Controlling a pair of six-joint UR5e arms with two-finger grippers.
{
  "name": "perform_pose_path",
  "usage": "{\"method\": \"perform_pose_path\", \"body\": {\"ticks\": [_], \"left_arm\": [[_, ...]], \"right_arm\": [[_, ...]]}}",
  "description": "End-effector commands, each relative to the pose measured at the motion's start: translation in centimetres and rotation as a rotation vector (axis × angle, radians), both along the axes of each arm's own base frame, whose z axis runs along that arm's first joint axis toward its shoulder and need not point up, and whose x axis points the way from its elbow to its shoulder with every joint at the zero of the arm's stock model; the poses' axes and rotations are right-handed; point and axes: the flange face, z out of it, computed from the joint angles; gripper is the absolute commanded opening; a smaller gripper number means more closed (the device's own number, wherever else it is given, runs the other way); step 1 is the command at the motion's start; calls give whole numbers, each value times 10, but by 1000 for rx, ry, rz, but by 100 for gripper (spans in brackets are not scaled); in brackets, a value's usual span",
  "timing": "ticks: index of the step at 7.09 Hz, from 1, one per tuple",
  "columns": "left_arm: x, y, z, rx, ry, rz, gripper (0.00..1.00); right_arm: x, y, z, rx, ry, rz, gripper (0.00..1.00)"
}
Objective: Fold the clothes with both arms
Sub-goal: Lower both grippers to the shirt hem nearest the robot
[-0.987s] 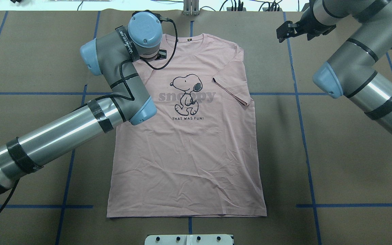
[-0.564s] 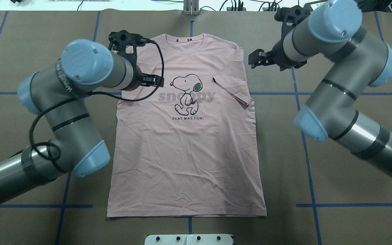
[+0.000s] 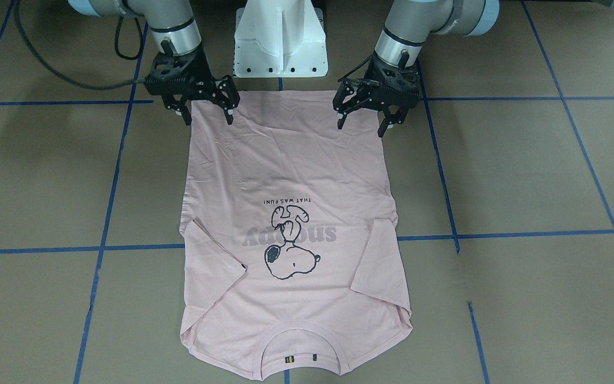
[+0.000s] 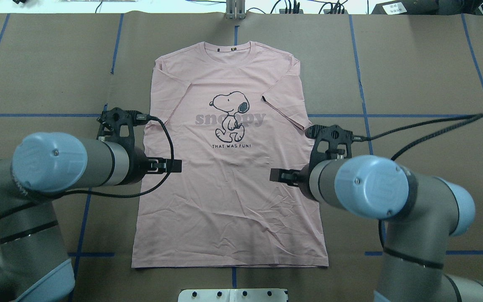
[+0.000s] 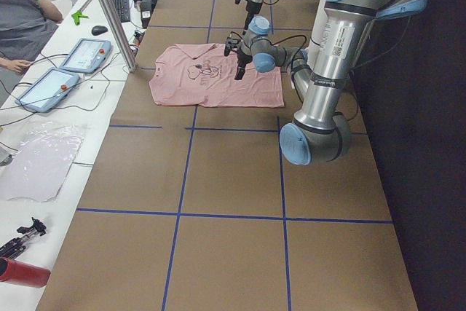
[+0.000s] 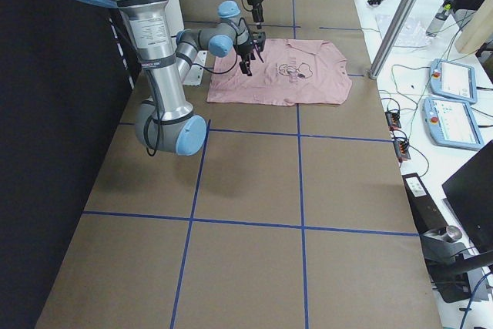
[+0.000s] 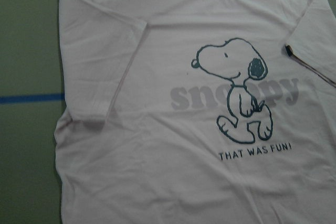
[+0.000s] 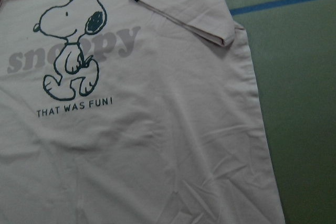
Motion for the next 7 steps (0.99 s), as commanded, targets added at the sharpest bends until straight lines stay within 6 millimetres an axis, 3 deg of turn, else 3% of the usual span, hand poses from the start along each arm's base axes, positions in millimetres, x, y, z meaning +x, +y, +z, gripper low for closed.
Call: {"method": "perform_pose_path", "body": {"ticks": [1, 2, 3, 4, 7], "left_arm": [[10, 72, 31, -105, -15, 30, 100], [19, 97, 49, -135, -45, 34, 85], [24, 116, 67, -180, -74, 40, 60], [27, 126, 79, -186, -100, 52, 47], [41, 156, 94, -189, -138, 112, 47]], "right_arm": [[2, 69, 10, -4, -7, -6, 99], [1, 75, 22, -4, 14, -9, 100], [2, 75, 20, -1, 9, -7, 100], [2, 74, 22, 3, 14, -1, 100], [2, 75, 23, 6, 16, 1, 100]]}}
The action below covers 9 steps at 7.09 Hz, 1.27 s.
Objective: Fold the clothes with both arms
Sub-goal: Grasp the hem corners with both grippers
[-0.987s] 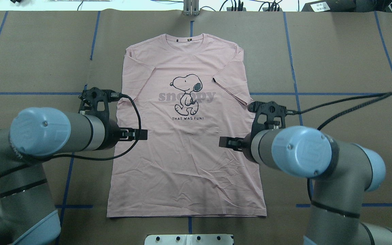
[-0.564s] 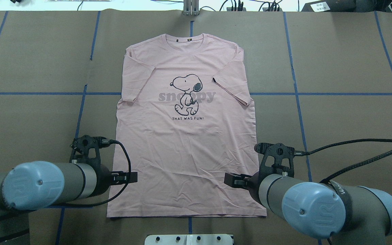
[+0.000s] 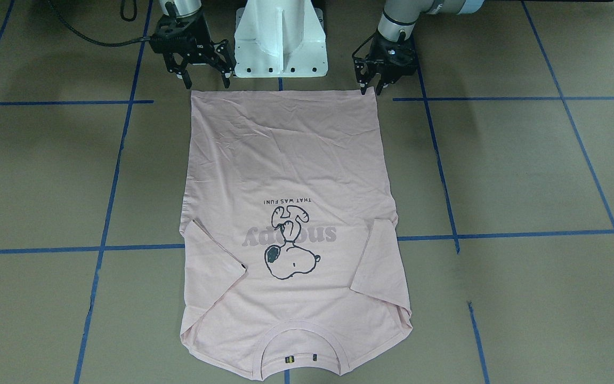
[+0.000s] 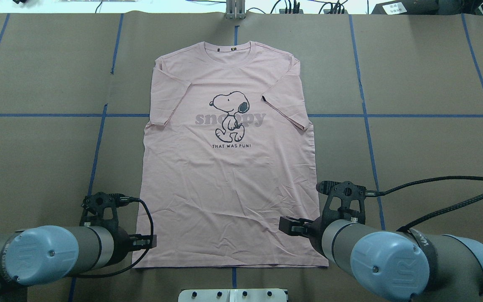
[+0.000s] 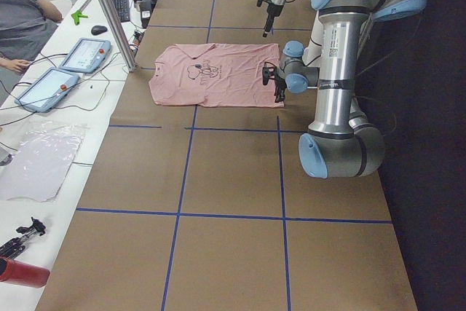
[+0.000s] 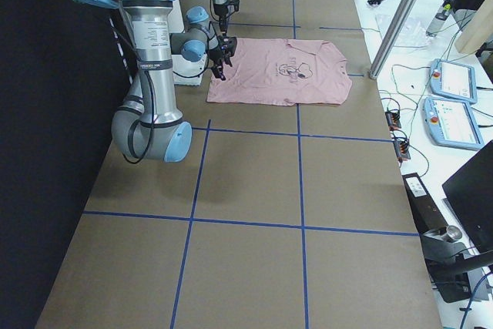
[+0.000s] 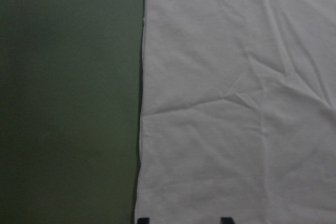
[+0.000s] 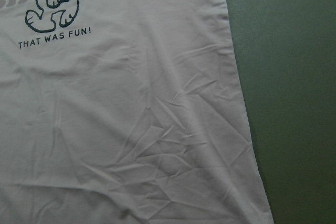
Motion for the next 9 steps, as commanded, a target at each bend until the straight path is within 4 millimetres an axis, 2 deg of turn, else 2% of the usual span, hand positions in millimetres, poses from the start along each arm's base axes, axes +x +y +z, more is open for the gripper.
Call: {"method": "perform_pose_path", "body": {"ticks": [1, 3, 4, 6, 7, 9], "left_arm": [[7, 12, 9, -2, -19, 26, 47], [12, 14, 16, -4, -37, 29, 47], [12, 14, 15, -6, -35, 30, 41], [13, 15, 15, -5, -35, 34, 10], [13, 15, 16, -5, -37, 34, 0], [13, 17, 13, -2, -31, 39, 0]], "right_arm": [[0, 0, 0, 2, 0, 1, 100], [0, 1, 1, 13, 4, 12, 100], [0, 0, 0, 15, 4, 14, 100], [-1, 1, 1, 13, 3, 13, 100], [-1, 1, 1, 15, 5, 13, 100], [-6, 5, 6, 9, 17, 7, 100]]}}
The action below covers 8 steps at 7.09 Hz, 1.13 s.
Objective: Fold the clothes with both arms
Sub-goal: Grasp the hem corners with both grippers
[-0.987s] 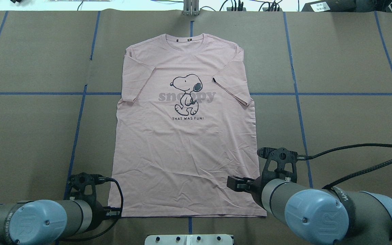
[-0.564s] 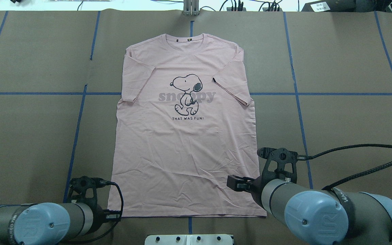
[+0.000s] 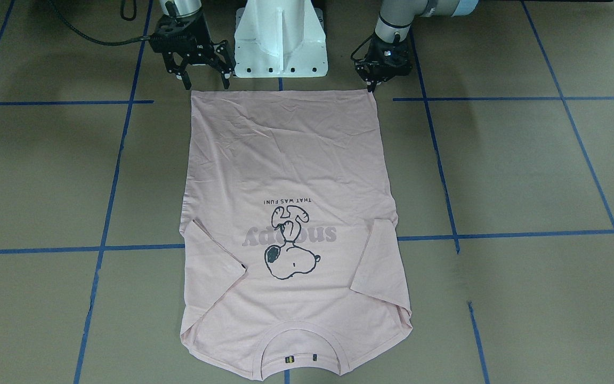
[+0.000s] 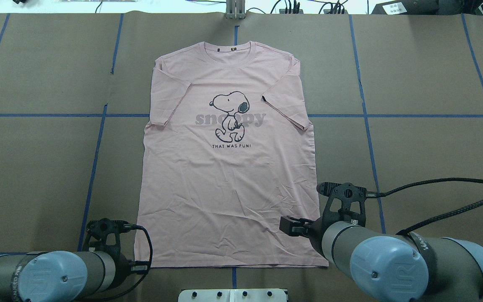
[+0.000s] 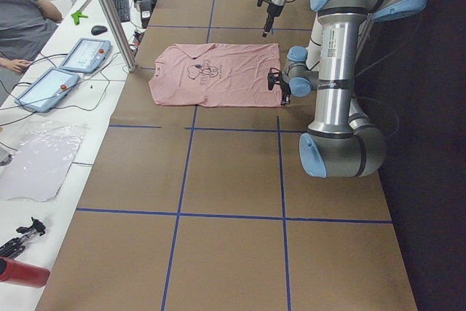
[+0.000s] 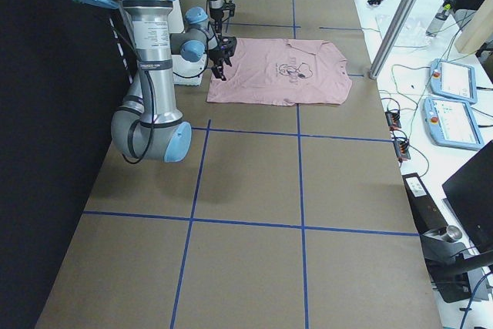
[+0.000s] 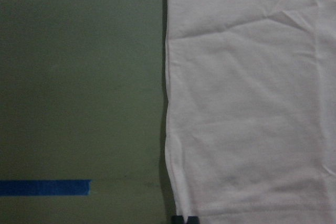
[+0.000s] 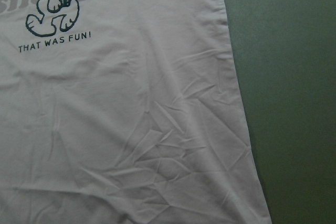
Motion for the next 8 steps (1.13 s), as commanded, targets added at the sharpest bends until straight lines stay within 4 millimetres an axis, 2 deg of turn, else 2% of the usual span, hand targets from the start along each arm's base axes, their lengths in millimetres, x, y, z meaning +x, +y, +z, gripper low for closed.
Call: {"method": "perform_pose_path", "body": {"ticks": [1, 3, 4, 5, 8], "left_arm": [[0, 1, -6, 3, 13, 5, 0], [1, 1, -9, 3, 17, 10, 0], [1, 2, -10, 1, 21, 15, 0], [1, 2, -9, 1, 19, 15, 0], [3, 2, -7, 1, 19, 18, 0]], "right_arm": [[-14, 11, 21, -15, 38, 24, 92], [-35, 33, 40, -17, 67, 60, 66], [-42, 36, 58, -11, 106, 58, 65], [-39, 43, 70, -15, 127, 52, 65], [-42, 57, 77, -15, 133, 60, 62]]}}
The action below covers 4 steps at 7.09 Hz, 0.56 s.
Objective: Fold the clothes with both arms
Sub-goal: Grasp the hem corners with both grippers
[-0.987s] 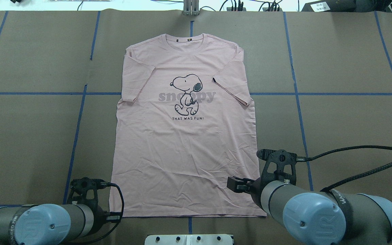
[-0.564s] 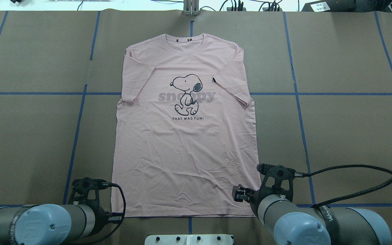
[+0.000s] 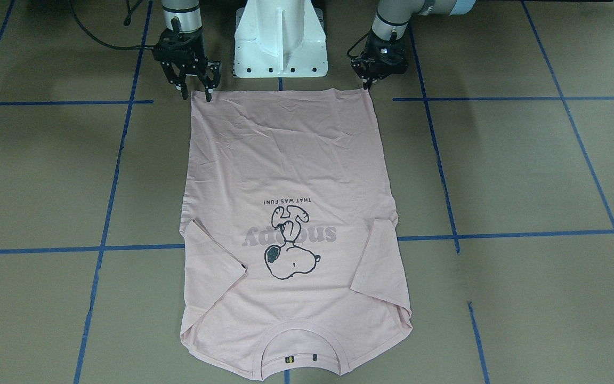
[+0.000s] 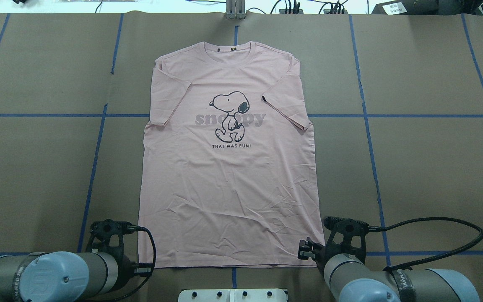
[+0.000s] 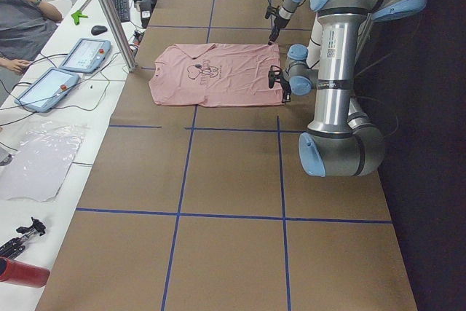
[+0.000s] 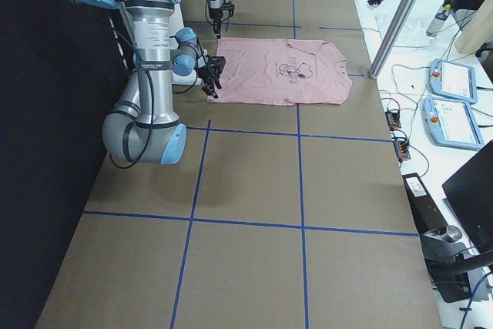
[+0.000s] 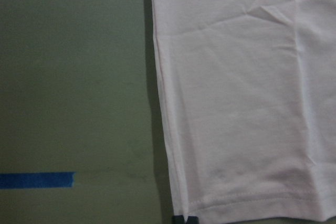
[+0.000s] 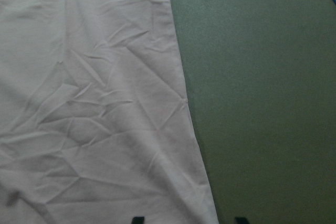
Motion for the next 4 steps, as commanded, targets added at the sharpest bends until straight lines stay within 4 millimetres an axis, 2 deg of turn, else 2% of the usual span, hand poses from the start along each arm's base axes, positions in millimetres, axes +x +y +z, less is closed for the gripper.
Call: {"method": "perform_pose_path", "body": {"ticks": [1, 4], "left_arm": [[1, 0, 1, 0, -1, 1, 0], [0, 1, -2, 0, 4, 2, 0]], "right_arm": [[-4, 13, 3, 3, -1, 2, 61], [-7, 18, 16, -9, 13, 24, 58]]}}
